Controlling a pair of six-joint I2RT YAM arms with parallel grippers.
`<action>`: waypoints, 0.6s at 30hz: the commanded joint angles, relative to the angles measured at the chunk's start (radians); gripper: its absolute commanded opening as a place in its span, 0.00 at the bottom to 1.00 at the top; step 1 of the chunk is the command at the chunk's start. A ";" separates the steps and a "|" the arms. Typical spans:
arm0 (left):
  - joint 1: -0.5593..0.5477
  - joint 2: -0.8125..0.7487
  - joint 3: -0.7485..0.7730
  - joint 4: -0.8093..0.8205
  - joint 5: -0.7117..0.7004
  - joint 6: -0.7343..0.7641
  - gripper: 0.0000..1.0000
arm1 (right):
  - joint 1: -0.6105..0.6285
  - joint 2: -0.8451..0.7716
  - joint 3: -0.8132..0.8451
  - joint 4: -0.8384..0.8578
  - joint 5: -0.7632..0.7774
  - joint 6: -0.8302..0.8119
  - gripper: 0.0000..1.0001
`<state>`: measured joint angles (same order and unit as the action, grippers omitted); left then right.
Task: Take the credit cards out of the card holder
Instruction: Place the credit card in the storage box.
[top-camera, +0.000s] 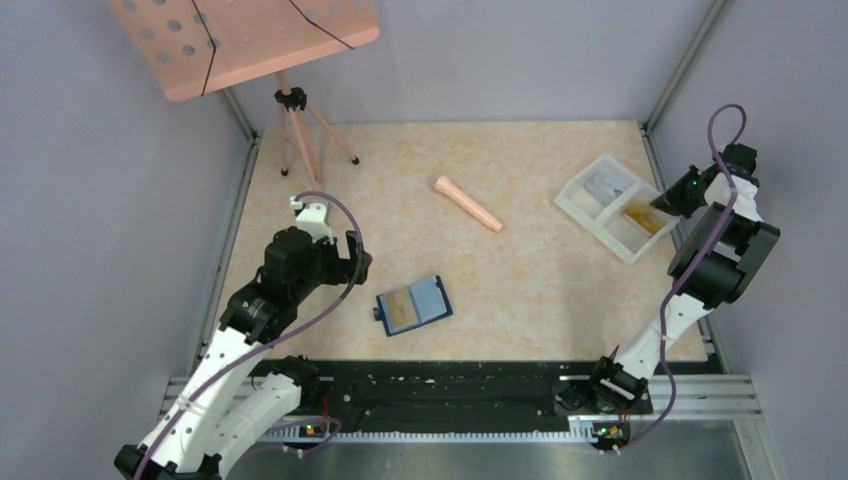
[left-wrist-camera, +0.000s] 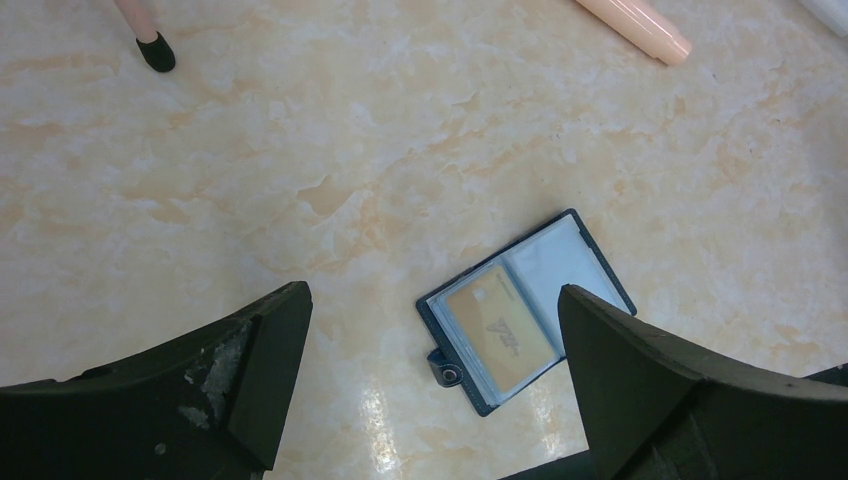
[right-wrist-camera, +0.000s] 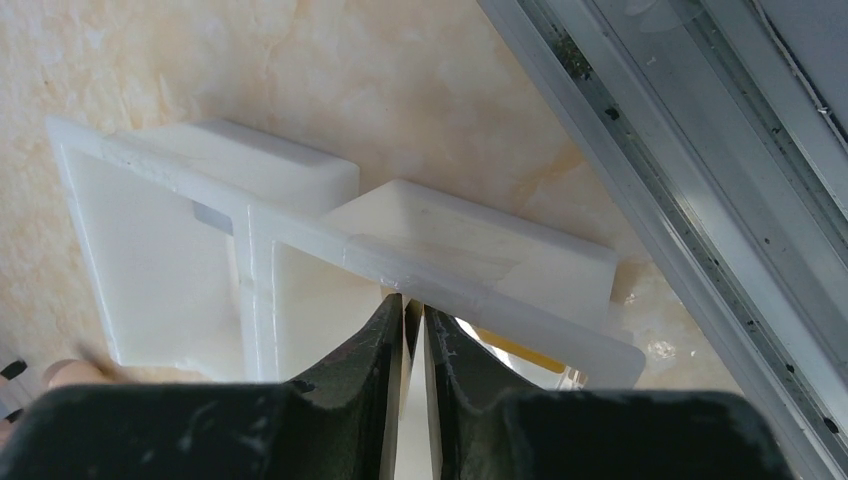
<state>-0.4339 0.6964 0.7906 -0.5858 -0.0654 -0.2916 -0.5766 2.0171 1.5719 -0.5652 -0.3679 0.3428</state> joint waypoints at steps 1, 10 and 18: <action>-0.003 -0.006 0.002 0.025 -0.006 0.012 0.99 | 0.004 -0.088 0.040 0.034 0.023 0.015 0.11; -0.003 -0.006 0.002 0.028 -0.004 0.014 0.99 | 0.000 -0.110 0.040 0.030 0.022 0.004 0.00; -0.002 0.001 0.003 0.030 0.001 0.016 0.99 | -0.013 -0.118 0.033 0.029 0.018 -0.004 0.00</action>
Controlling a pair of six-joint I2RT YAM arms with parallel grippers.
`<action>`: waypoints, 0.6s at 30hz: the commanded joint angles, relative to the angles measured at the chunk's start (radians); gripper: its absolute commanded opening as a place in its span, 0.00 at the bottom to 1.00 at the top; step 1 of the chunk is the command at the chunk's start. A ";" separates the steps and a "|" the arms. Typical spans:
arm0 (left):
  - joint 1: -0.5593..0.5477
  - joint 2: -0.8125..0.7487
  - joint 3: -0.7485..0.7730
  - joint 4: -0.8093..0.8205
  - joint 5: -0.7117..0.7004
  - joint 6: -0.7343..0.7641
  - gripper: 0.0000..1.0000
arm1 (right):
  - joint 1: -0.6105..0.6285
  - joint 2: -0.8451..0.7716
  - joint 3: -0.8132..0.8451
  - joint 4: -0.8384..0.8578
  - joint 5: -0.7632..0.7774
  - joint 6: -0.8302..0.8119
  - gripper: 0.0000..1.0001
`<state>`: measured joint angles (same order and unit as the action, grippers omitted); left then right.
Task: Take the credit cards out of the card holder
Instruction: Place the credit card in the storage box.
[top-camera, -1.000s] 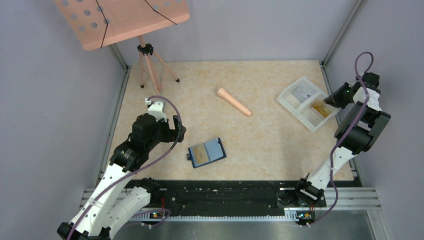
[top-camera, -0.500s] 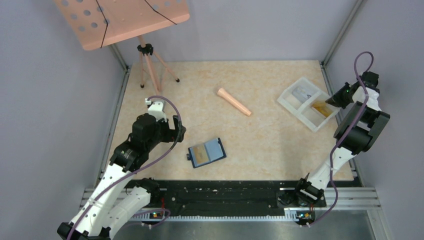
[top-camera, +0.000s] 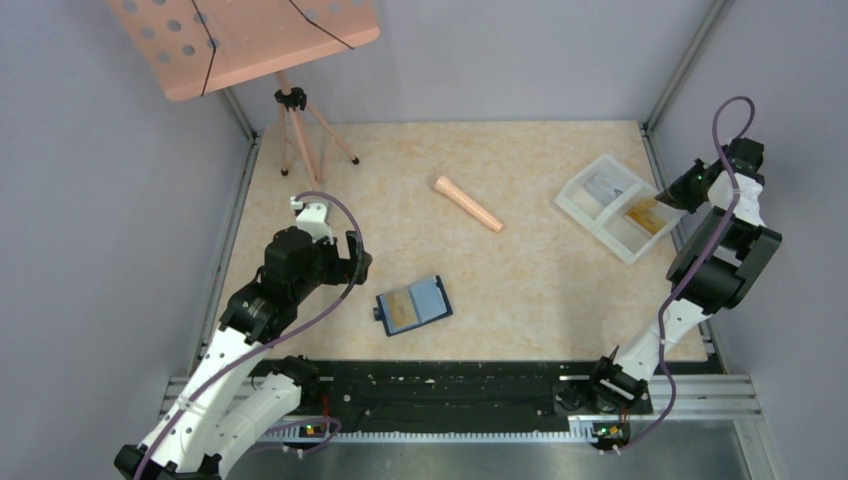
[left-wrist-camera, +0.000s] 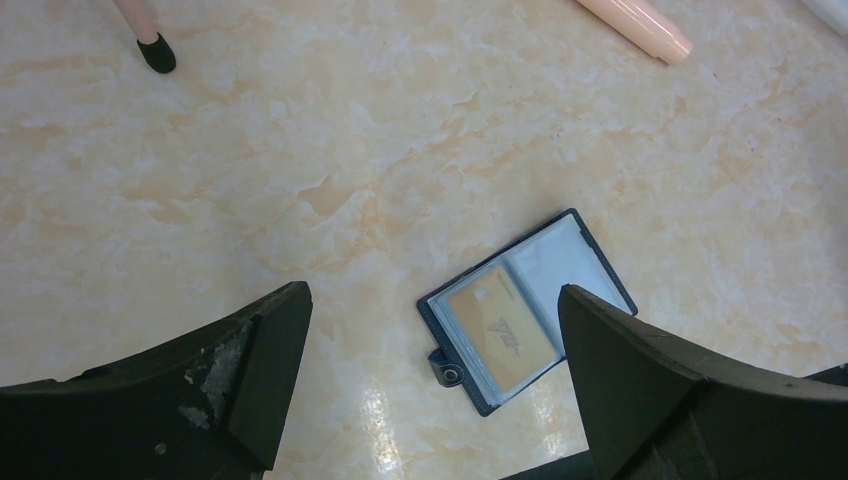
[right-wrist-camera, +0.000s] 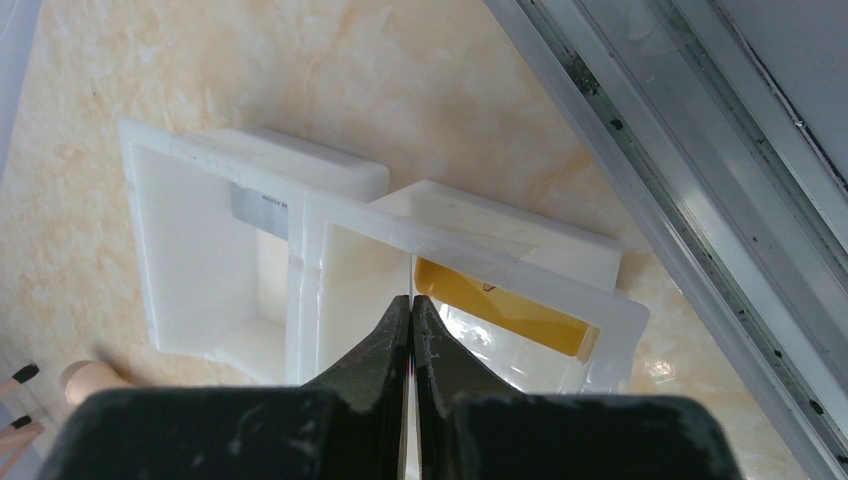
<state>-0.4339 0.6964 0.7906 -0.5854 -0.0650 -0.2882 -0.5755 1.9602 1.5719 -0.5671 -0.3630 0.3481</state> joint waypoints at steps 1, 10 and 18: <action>-0.002 0.002 0.003 0.030 0.001 0.012 0.99 | -0.017 -0.061 0.032 0.027 0.017 -0.009 0.00; -0.003 0.003 0.003 0.029 0.000 0.012 0.99 | -0.028 -0.053 0.021 0.003 0.053 -0.022 0.00; -0.002 0.001 0.003 0.027 -0.002 0.010 0.99 | -0.027 -0.048 0.037 -0.005 0.112 -0.023 0.08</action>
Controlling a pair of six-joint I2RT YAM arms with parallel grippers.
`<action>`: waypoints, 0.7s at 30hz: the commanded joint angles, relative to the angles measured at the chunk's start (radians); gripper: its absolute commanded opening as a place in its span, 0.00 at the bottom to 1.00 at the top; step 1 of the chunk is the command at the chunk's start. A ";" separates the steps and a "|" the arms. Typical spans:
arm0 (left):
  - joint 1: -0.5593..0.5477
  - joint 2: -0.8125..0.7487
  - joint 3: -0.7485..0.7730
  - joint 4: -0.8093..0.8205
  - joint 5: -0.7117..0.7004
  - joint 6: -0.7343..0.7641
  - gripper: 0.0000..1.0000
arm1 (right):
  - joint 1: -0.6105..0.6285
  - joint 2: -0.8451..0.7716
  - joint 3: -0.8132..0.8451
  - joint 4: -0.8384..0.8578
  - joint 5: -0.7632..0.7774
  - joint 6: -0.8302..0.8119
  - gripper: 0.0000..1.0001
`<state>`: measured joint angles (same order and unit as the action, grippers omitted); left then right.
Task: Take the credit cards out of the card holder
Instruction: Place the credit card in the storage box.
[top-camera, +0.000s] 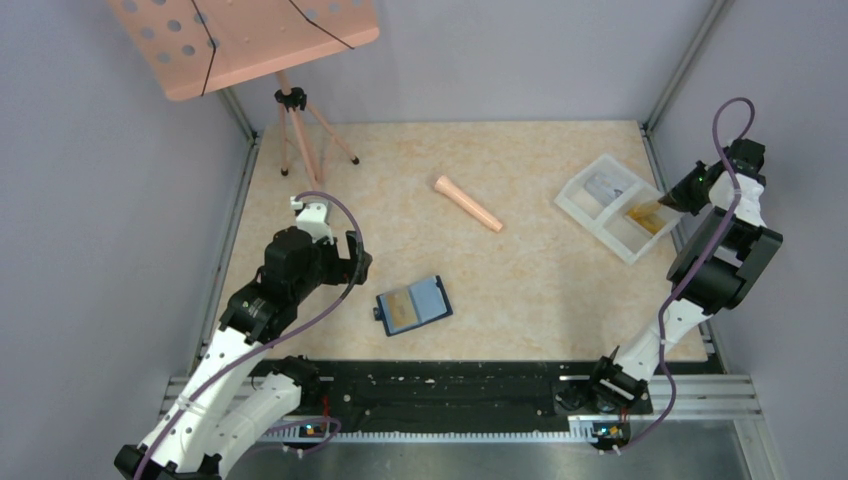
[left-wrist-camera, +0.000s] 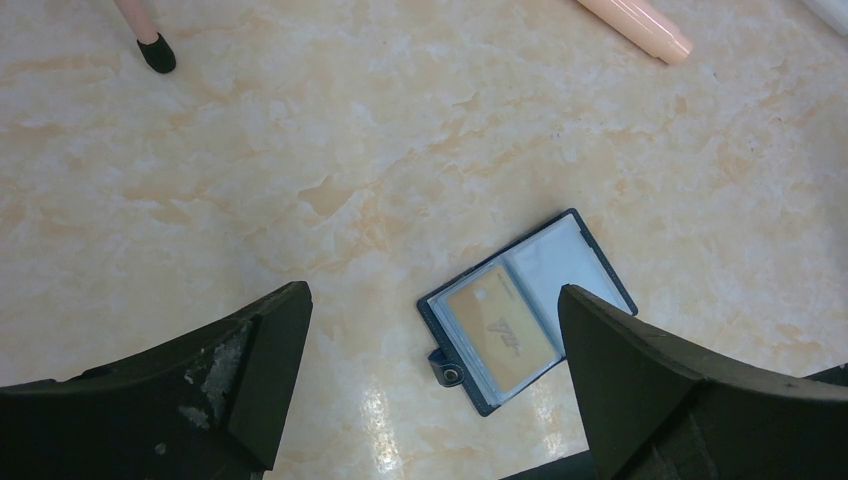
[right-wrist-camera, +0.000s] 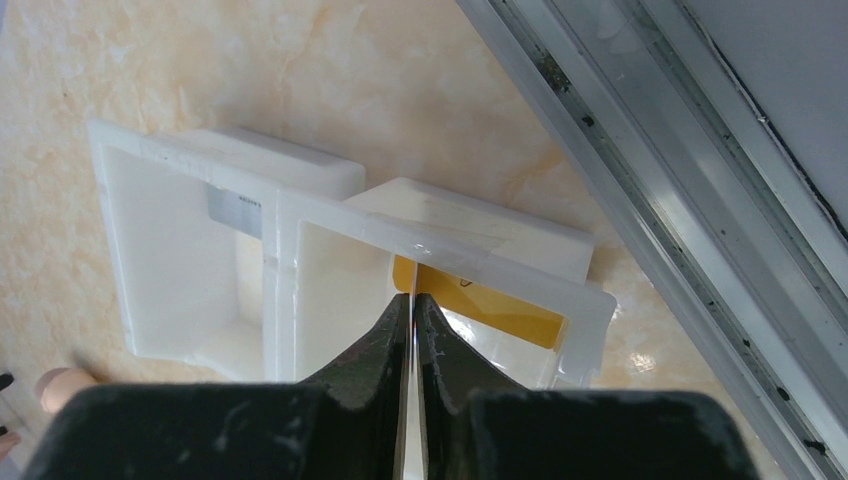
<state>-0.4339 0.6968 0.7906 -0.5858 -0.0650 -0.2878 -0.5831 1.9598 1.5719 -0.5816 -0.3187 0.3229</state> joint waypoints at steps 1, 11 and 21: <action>-0.003 -0.001 0.002 0.027 -0.004 0.010 0.99 | -0.020 -0.045 0.041 0.008 0.073 0.002 0.11; -0.003 0.001 0.004 0.027 -0.004 0.009 0.99 | 0.001 -0.055 0.090 -0.010 0.154 0.026 0.23; -0.003 0.001 0.002 0.024 -0.007 0.007 0.99 | 0.037 -0.041 0.163 -0.066 0.282 0.021 0.32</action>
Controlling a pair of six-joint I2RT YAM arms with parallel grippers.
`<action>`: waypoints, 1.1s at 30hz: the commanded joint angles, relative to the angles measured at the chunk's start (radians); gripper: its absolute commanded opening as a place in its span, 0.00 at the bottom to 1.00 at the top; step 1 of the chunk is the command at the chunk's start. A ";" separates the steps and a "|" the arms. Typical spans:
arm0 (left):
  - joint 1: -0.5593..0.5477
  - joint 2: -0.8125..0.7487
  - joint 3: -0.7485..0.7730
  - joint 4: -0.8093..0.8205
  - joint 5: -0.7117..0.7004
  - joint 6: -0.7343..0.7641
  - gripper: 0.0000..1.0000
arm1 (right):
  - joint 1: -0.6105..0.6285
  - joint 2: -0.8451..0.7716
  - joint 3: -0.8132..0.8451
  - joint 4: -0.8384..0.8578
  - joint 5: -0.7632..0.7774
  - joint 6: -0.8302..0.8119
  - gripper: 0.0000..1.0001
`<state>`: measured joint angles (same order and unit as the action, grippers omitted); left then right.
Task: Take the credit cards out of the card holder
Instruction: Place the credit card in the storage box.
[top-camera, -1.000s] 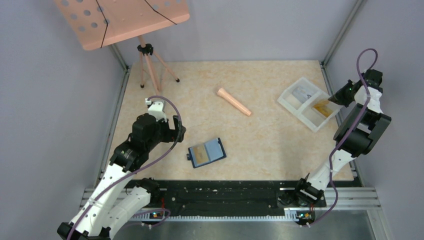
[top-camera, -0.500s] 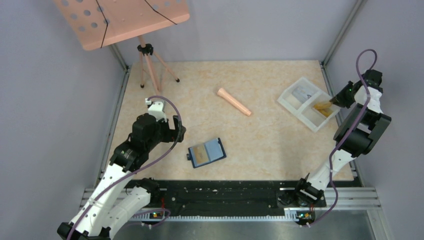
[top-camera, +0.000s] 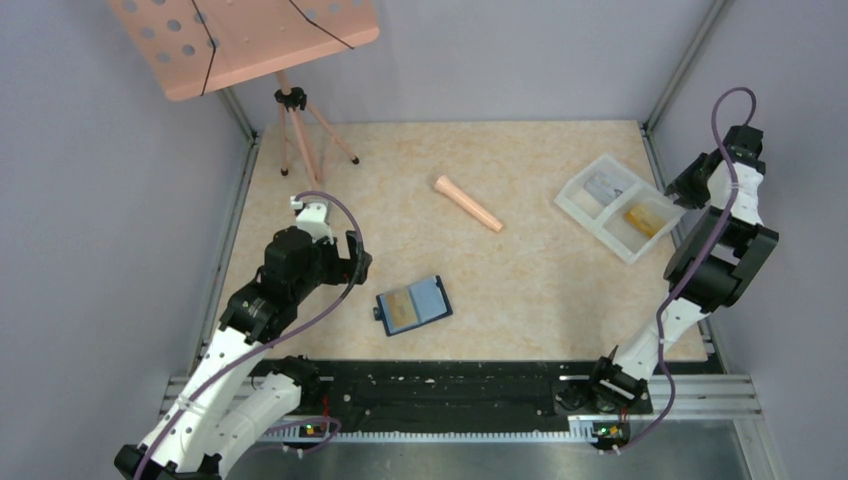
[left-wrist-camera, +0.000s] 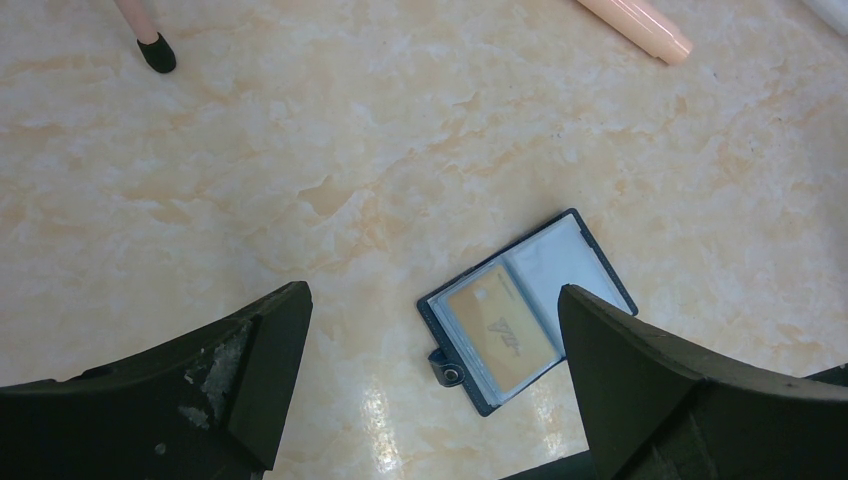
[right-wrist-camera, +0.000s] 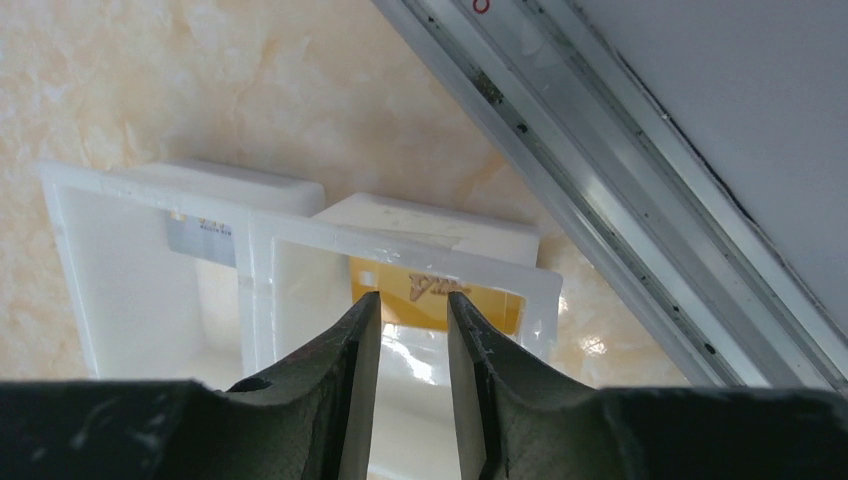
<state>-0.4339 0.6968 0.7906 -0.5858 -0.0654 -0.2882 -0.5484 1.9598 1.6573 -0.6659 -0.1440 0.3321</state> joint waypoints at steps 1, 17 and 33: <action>-0.003 0.000 0.002 0.024 -0.007 0.007 0.99 | 0.006 -0.040 0.084 0.013 0.110 0.009 0.32; -0.003 -0.020 0.001 0.028 0.022 0.008 0.99 | 0.137 -0.196 -0.229 0.056 0.047 0.026 0.14; -0.002 -0.024 -0.002 0.026 0.010 0.007 0.99 | 0.152 -0.120 -0.354 0.177 0.055 0.030 0.09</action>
<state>-0.4335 0.6827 0.7906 -0.5858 -0.0429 -0.2882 -0.4011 1.8065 1.2819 -0.5449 -0.0975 0.3458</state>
